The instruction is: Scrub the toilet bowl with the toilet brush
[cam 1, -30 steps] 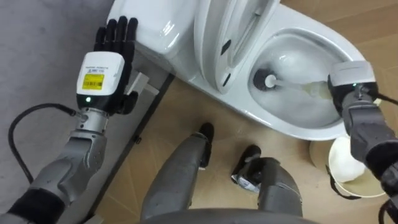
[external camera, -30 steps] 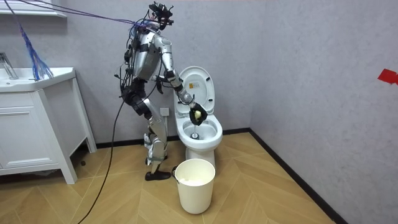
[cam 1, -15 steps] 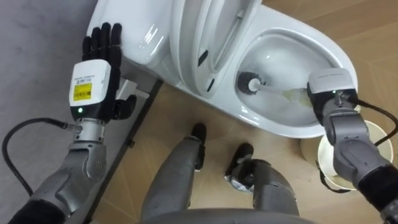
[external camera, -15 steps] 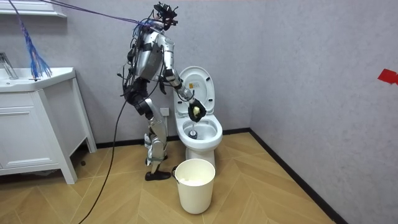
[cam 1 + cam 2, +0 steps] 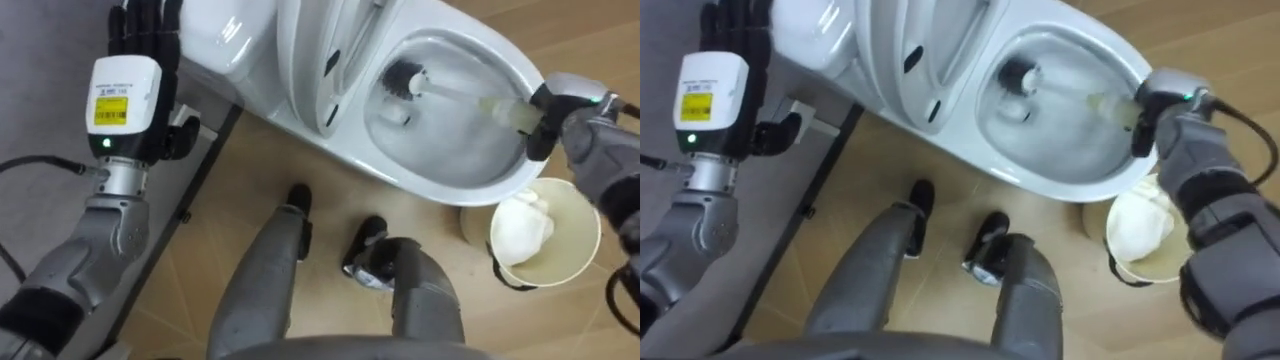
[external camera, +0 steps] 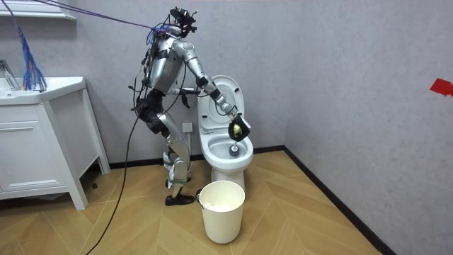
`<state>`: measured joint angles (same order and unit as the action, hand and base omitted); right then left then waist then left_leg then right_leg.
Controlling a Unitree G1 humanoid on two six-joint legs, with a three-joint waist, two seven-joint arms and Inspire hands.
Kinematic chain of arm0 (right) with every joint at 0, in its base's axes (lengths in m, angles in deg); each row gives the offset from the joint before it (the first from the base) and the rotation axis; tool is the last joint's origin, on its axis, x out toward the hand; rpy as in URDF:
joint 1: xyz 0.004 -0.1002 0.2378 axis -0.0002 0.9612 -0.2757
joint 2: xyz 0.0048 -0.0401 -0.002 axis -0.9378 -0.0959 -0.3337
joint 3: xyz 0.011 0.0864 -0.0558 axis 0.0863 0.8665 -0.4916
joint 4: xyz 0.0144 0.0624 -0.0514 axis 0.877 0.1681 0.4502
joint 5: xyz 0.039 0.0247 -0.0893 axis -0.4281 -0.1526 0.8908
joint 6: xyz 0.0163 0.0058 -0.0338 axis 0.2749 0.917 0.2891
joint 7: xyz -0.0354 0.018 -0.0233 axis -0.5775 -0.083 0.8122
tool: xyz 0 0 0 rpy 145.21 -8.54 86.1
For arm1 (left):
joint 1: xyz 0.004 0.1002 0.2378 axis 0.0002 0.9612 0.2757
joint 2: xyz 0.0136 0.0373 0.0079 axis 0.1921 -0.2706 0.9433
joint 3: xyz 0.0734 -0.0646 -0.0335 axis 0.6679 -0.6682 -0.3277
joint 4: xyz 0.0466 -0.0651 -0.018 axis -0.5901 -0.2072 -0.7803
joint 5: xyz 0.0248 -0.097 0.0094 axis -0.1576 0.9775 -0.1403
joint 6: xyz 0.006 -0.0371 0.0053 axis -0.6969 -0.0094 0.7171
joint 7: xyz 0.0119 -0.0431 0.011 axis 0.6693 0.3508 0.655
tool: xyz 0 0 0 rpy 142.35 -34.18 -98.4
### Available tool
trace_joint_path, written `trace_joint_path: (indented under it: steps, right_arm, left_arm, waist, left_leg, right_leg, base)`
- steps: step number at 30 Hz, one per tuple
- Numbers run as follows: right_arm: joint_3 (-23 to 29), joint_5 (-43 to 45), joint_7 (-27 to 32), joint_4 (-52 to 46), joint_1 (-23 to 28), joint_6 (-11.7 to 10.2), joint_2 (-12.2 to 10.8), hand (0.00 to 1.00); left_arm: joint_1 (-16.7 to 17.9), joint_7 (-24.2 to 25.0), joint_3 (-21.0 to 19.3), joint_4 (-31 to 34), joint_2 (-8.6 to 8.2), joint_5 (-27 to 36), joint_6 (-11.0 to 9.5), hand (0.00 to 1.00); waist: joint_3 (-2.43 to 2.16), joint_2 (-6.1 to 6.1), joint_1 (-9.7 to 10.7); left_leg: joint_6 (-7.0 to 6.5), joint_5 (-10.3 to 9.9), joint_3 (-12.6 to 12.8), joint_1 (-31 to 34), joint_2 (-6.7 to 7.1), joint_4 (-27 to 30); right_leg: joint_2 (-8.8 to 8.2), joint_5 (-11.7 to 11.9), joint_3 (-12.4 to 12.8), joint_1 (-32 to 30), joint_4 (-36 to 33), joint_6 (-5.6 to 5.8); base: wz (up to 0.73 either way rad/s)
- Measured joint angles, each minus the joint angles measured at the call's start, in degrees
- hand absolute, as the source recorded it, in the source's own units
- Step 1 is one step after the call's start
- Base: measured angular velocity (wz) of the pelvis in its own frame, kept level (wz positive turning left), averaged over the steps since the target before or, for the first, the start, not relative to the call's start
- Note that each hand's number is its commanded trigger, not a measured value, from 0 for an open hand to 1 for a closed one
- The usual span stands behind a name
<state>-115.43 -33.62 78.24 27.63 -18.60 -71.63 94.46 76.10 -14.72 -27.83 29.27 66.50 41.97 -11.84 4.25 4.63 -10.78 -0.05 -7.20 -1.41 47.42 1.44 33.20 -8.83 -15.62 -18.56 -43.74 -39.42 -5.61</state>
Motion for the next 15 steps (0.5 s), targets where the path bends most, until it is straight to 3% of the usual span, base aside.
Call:
trace_joint_path:
  steps: [3,9,11,14,15]
  right_arm:
    - [0.0,0.3,1.1,0.7,0.1,-2.1,1.0,1.00]
    - [0.0,6.5,3.0,0.1,1.8,-2.9,1.0,1.00]
    - [-0.2,10.1,3.1,-2.2,3.7,-2.2,0.7,1.00]
    - [-1.8,18.2,3.6,-7.5,7.8,-0.5,-0.1,1.00]
    - [-3.6,20.8,3.5,-8.8,9.4,0.0,-0.3,1.00]
  left_arm:
    - [0.1,0.0,-0.6,-0.1,-0.55,-2.7,1.1,0.00]
    - [-0.5,2.2,-1.2,-0.2,-1.21,-3.8,2.0,0.00]
    - [-0.9,3.8,-1.0,-0.8,-1.60,-3.8,2.0,0.00]
    - [-1.6,6.3,0.6,-0.9,-2.57,-3.6,2.6,0.00]
    - [-1.8,6.8,1.6,-1.4,-2.97,-3.2,2.6,0.00]
  waist:
    - [0.02,0.13,0.9]
    - [-0.08,-0.05,0.3]
    - [-0.17,-0.82,-0.1]
    - [-0.22,-3.64,-1.1]
    - [-0.47,-4.89,-1.6]
  left_leg:
    - [-0.34,0.3,0.2,0.2,0.32,0.0]
    - [-0.61,0.3,0.3,-0.1,0.27,0.4]
    - [-0.67,0.2,-0.1,-1.2,0.27,0.4]
    - [-0.81,-0.2,-0.7,-2.4,0.31,0.7]
    - [-0.86,-0.2,-0.9,-2.5,0.32,0.5]
  right_leg:
    - [-0.69,-0.1,-0.1,-0.3,-0.5,0.24]
    - [-0.85,0.0,0.0,0.2,-0.6,0.56]
    - [-0.76,0.1,-0.5,1.5,-0.1,0.62]
    - [-0.39,0.0,-1.4,3.8,1.0,0.90]
    - [-0.35,0.1,-1.7,4.1,1.3,1.06]
  base:
    - [0.06]
    - [-0.01]
    - [0.03]
    - [0.06]
    - [0.00]
